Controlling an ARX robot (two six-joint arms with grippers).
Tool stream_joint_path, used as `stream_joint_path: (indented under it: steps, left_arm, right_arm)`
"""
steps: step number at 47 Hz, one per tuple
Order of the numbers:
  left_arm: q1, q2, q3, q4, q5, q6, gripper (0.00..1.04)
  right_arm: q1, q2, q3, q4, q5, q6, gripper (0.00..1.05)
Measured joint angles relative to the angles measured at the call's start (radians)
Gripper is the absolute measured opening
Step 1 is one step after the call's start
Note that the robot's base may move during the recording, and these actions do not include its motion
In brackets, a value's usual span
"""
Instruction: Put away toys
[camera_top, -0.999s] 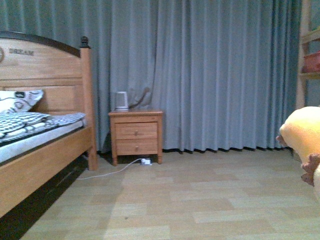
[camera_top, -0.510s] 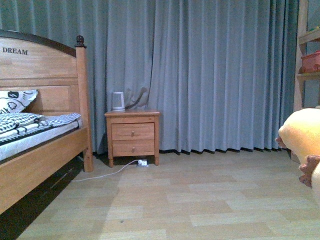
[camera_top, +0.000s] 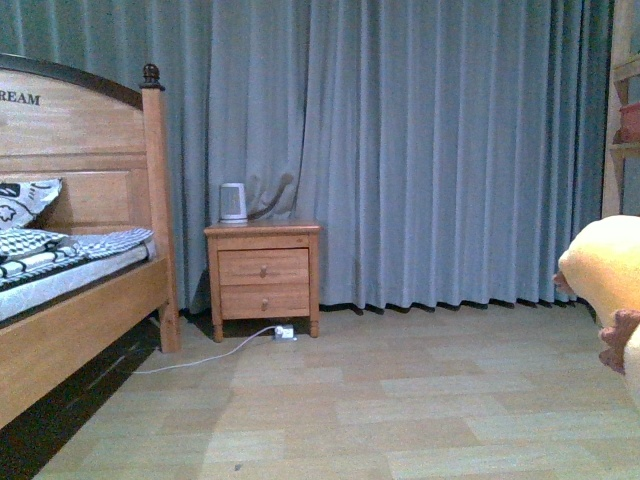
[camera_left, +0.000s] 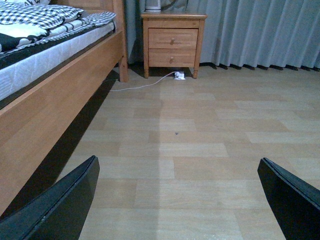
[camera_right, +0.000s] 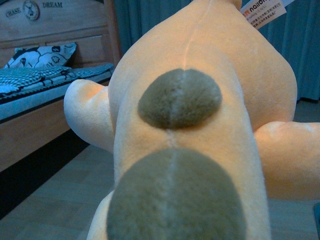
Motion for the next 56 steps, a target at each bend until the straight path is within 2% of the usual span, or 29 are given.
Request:
stream_joint_path:
  steps: [56]
  left_arm:
    - [0.000, -0.001, 0.000, 0.000, 0.000, 0.000, 0.98]
  right_arm:
    - [0.000, 0.000, 0.000, 0.000, 0.000, 0.000, 0.10]
